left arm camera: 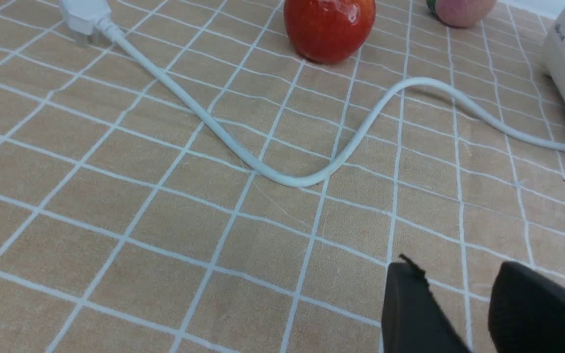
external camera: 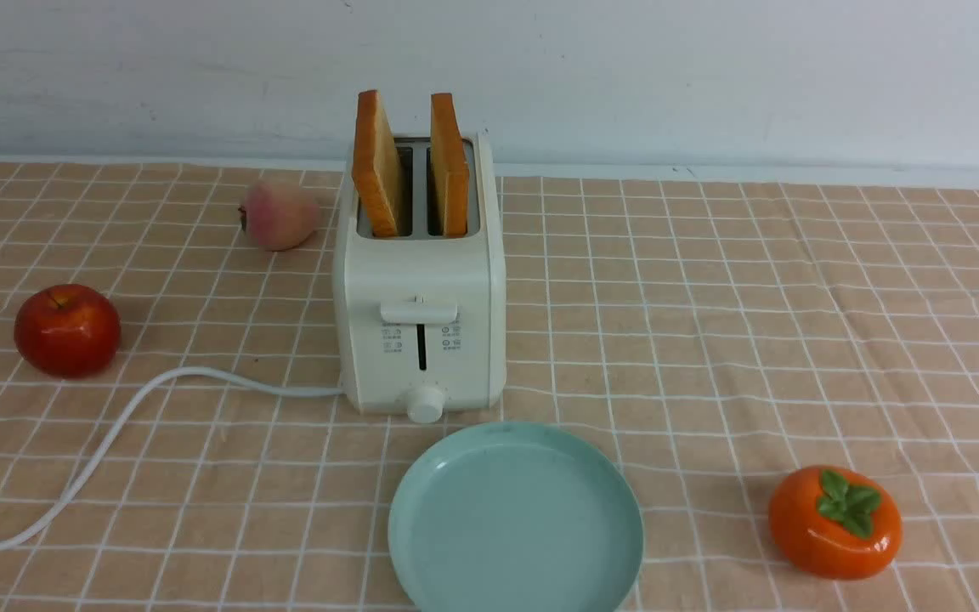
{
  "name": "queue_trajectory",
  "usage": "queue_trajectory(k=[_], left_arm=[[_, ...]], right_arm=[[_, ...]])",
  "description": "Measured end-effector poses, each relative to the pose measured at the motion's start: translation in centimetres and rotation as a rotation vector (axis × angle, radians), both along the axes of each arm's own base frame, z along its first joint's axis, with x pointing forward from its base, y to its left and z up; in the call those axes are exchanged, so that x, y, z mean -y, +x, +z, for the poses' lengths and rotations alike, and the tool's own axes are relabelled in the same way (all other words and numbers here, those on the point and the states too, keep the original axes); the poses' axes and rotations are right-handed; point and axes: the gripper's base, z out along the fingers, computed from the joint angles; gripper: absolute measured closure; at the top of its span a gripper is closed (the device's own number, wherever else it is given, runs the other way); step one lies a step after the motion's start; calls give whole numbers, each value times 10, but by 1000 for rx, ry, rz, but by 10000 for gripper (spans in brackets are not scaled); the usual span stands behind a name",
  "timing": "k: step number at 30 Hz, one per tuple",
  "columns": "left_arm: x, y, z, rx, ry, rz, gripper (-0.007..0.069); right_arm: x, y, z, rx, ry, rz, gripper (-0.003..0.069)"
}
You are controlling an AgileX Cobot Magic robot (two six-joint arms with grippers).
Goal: Take toasted bread from bread machine on light coffee tablecloth place on plate.
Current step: 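Grasp the toast slice in the toaster and pull it up out of the slot with the right gripper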
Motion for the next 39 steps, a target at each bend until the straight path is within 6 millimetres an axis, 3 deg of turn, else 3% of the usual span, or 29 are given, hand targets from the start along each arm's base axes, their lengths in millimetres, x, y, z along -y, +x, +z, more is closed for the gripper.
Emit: queue_trajectory(k=[25,28,39], left_arm=[[4,1,1,13,-35,-59,386],[6,2,4,48,-35,-97,386],[9,5,37,414,-22,-141,386]], right_arm=[[0,1,1,25,6,-3,419],[1,2,4,71,4,-9,419],[6,3,42,494,-8,-61,419]])
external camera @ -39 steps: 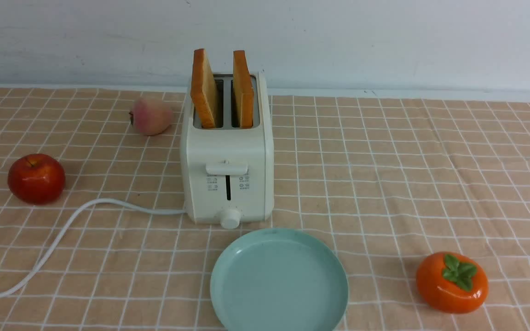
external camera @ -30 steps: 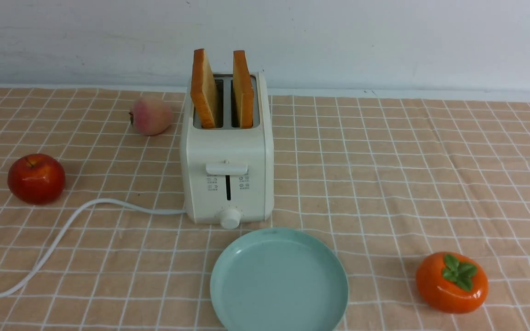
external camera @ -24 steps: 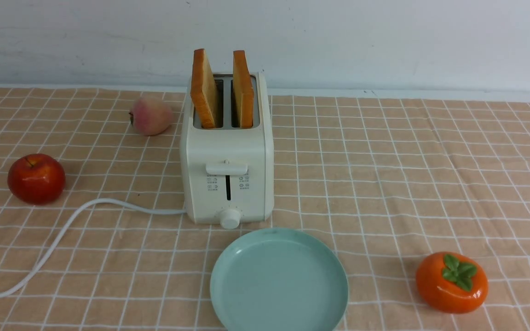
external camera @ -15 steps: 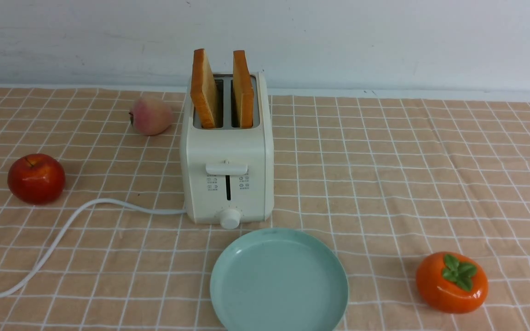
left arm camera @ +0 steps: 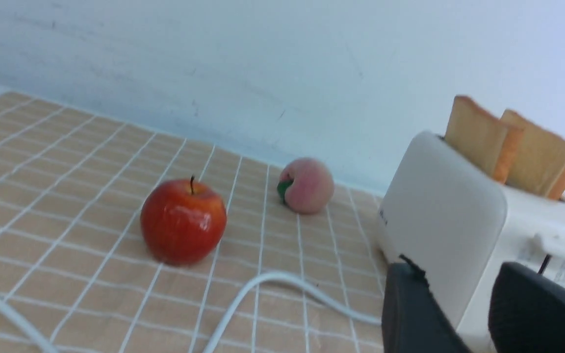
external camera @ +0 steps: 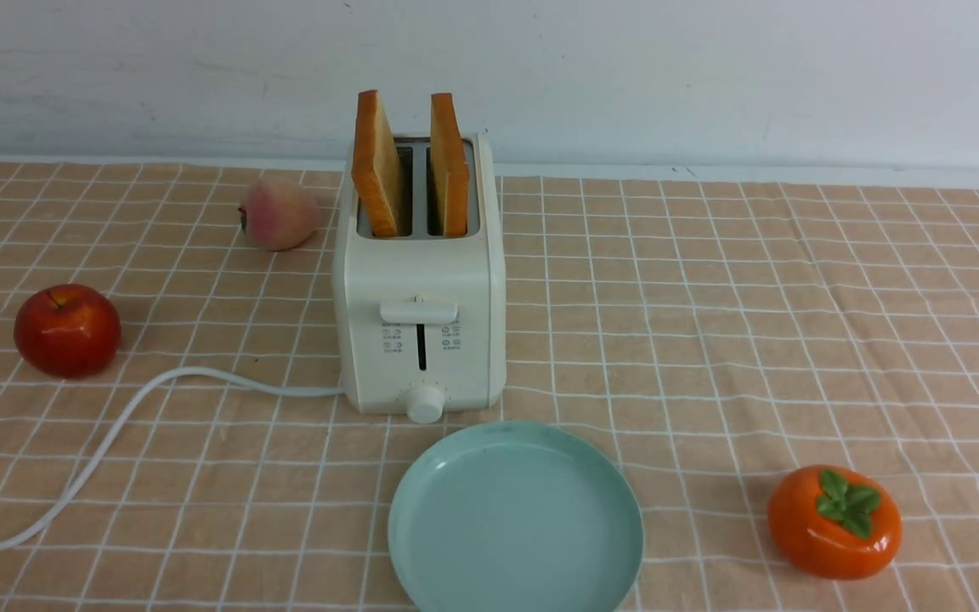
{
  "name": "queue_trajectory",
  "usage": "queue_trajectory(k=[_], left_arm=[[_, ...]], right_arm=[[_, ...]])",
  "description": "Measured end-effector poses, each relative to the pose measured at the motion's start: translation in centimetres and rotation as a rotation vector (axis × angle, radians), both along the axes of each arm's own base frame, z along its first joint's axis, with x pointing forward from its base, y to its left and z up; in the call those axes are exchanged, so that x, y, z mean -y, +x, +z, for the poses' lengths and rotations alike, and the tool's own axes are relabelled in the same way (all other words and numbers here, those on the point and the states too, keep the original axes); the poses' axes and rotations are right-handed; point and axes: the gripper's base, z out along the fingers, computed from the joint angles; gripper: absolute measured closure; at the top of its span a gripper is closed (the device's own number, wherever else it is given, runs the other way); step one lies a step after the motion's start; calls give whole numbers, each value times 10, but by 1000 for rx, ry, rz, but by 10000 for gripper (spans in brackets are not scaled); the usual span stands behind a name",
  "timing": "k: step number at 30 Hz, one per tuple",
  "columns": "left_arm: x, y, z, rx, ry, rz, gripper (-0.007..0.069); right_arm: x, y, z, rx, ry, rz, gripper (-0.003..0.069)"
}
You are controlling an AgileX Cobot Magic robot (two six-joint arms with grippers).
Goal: Take toasted bread from bread machine on light coffee tablecloth place on plate.
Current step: 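Grasp the toast slice in the toaster and pull it up out of the slot with the right gripper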
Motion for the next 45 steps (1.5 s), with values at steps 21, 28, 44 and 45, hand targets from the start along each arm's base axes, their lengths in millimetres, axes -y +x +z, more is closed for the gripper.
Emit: queue_trajectory(k=[21,28,44,45], left_arm=[[0,-40,111,647,-511,-238,386],[-1,-24,228,383,-341,-91,386],[-12,83,163,-682,-243,270,386],[-13,83,157,-728,-228,277,386]], right_arm=[[7,-37,111,538,459,125,419],[0,-21,235,425,350,149,419],[-6,158,182,-555,129,73,419],[-11,164,174,-594,155,94,419]])
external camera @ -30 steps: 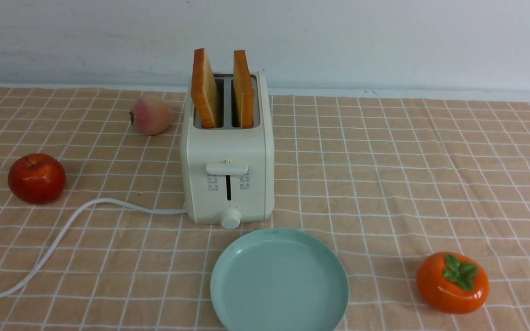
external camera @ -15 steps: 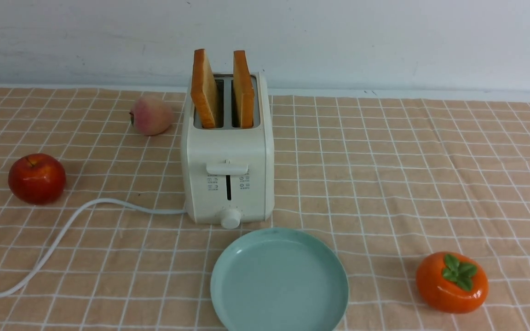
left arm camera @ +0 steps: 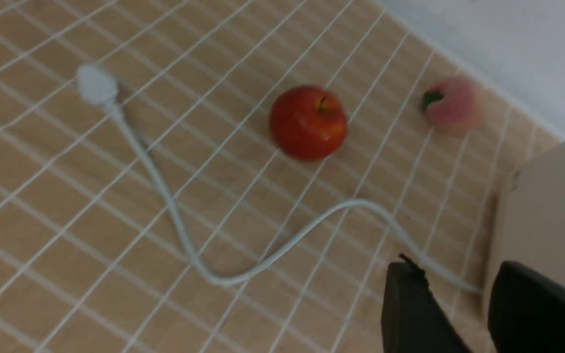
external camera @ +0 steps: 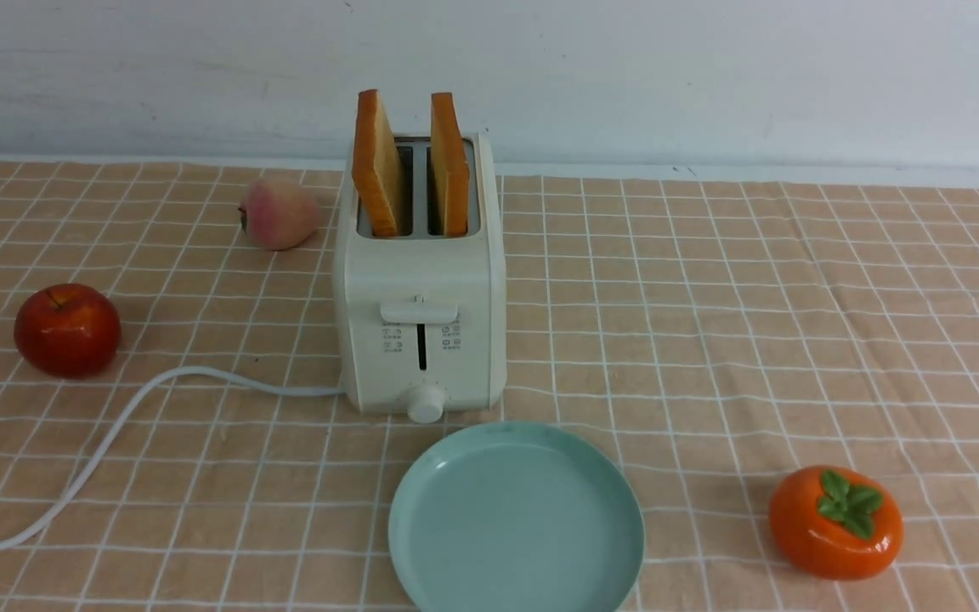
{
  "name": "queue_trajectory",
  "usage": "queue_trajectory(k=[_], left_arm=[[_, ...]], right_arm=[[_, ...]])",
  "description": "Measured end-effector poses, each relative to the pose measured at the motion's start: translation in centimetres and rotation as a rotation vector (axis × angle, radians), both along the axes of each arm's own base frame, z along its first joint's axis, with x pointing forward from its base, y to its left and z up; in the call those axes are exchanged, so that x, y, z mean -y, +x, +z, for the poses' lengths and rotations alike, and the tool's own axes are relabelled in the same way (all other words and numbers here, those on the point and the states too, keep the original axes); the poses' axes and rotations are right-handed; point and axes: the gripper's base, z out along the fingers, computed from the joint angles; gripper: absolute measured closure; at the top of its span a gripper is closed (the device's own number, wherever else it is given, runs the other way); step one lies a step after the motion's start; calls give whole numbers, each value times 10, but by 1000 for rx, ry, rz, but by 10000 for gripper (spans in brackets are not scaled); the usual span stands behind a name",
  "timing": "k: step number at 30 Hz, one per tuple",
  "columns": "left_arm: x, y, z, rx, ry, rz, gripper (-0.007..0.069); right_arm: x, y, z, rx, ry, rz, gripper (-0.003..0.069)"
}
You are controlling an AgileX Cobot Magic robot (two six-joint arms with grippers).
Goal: Take toasted bread from bread machine on light coffee tablecloth place on plate.
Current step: 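Grasp the toast slice in the toaster and pull it up out of the slot with the right gripper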
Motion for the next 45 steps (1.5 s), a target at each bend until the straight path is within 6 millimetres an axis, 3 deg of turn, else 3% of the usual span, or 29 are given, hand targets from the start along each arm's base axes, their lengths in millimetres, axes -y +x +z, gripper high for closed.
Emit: queue_trajectory(k=[2,6,10,13,14,17,25,28,34,39,45], left_arm=[[1,1,-9,-74,8,-12,386],[8,-1,-26,-251,-19,-88,386],[18,-6,-31,-321,-56,-216,386],[25,-8,-32,-342,-90,-293,386],[26,-8,-32,-344,-94,-302,386],[31,-9,-31,-344,-116,-359,386],[34,-12,-32,-373,-147,-391,386],[35,-12,-32,-375,-154,-394,386],[42,-13,-32,-379,-137,-454,386],[43,-14,-32,-380,-134,-468,386],[43,-14,-32,-380,-134,-468,386]], right_arm=[[-11,11,-13,-65,46,37,419],[-51,47,-51,-295,64,192,419],[-86,82,-63,-467,78,314,419],[-123,111,-59,-479,73,431,410],[-126,113,-55,-465,73,439,410],[-174,132,-37,-384,60,557,358],[-247,156,-20,-243,76,681,204],[-257,170,-28,-195,92,669,190],[-268,200,-61,-124,114,611,189],[-270,207,-74,-116,116,597,189],[-269,209,-74,-112,111,592,193]])
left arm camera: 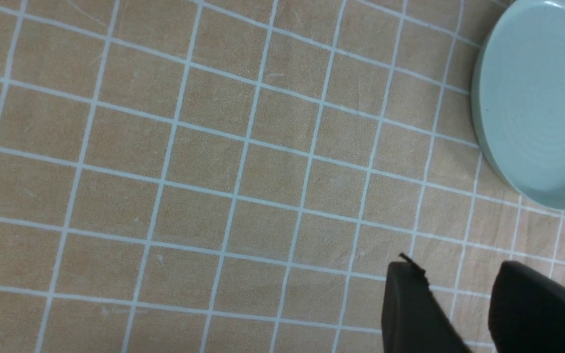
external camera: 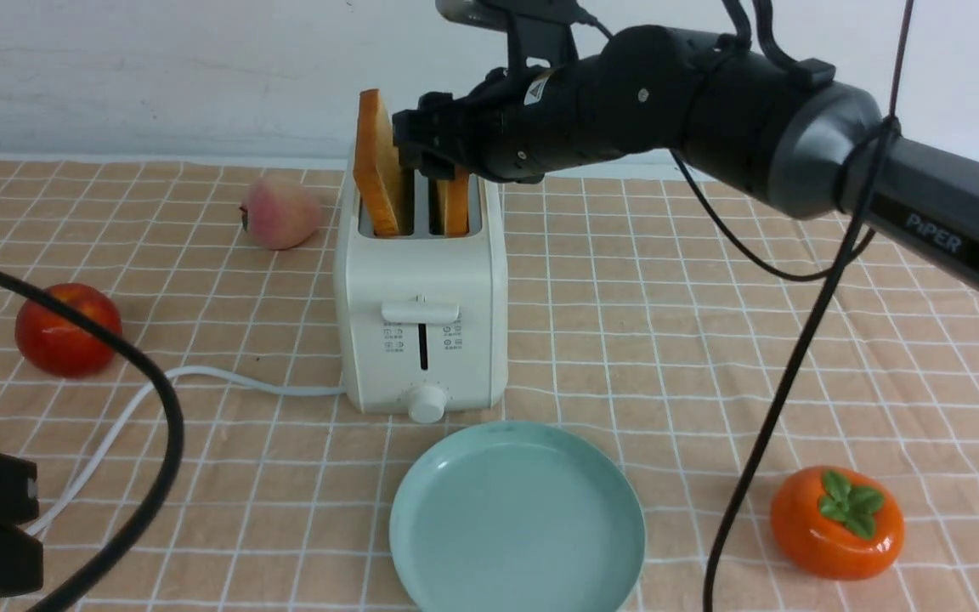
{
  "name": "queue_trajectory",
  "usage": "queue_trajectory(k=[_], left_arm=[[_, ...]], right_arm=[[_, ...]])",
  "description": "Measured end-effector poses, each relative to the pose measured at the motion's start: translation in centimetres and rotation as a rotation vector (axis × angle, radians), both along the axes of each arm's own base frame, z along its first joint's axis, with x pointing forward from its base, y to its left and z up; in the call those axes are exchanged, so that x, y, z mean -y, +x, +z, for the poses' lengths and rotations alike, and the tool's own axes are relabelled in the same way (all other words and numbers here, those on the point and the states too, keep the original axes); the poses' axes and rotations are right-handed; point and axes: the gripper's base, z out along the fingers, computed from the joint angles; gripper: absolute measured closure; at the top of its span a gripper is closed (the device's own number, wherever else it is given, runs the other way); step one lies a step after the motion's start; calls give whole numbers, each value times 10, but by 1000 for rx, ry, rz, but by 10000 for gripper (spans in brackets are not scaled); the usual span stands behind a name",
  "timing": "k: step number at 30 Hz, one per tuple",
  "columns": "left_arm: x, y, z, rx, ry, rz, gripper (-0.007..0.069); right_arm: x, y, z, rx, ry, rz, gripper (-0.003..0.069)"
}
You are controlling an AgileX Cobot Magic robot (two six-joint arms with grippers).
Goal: Take toasted bread from bread machine on light coffee tablecloth place on plate.
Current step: 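Grasp the toast slice in the toaster and pull it up out of the slot with the right gripper, then place the held slice of bread on top of the slice on the plate with the right gripper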
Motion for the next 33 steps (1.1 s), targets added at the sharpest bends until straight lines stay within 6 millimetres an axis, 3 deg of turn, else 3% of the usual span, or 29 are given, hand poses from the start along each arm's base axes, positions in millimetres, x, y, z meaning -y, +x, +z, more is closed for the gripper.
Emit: queue_trajectory(k=[3,5,6,8,10,14,16,20,21,22,24,27,29,31,33], left_arm=[[0,0,0,0,0,0,386],[0,0,0,0,0,0,386],[0,0,0,0,0,0,386],[0,0,0,0,-2,0,386],[0,0,0,0,-3,-1,386],[1,0,0,-1,-6,-2,386],[1,0,0,0,-6,-1,386],[1,0,0,0,-6,-1,386],[1,0,0,0,-6,-1,386],[1,0,0,0,-6,-1,386],[1,0,0,0,-6,-1,386],[1,0,0,1,-6,-1,386],[1,0,0,1,-6,-1,386],[1,0,0,1,-6,-1,386],[1,0,0,1,-6,-1,386]], right_arm=[[2,0,-1,3,-27,3,267],[2,0,-2,-3,-40,8,378],[2,0,-2,-3,-40,8,390],[2,0,-2,-4,-46,10,530],[2,0,-1,-2,-49,11,592],[5,-5,15,23,-45,15,584],[8,-10,33,57,-30,16,584],[27,-42,109,187,42,21,584],[28,-44,112,188,40,23,584],[38,-62,137,220,44,30,584],[52,-84,158,223,-12,46,584],[73,-113,175,177,-142,61,584],[82,-123,174,126,-219,65,584],[91,-132,169,63,-303,64,584],[98,-139,152,-25,-387,68,584]])
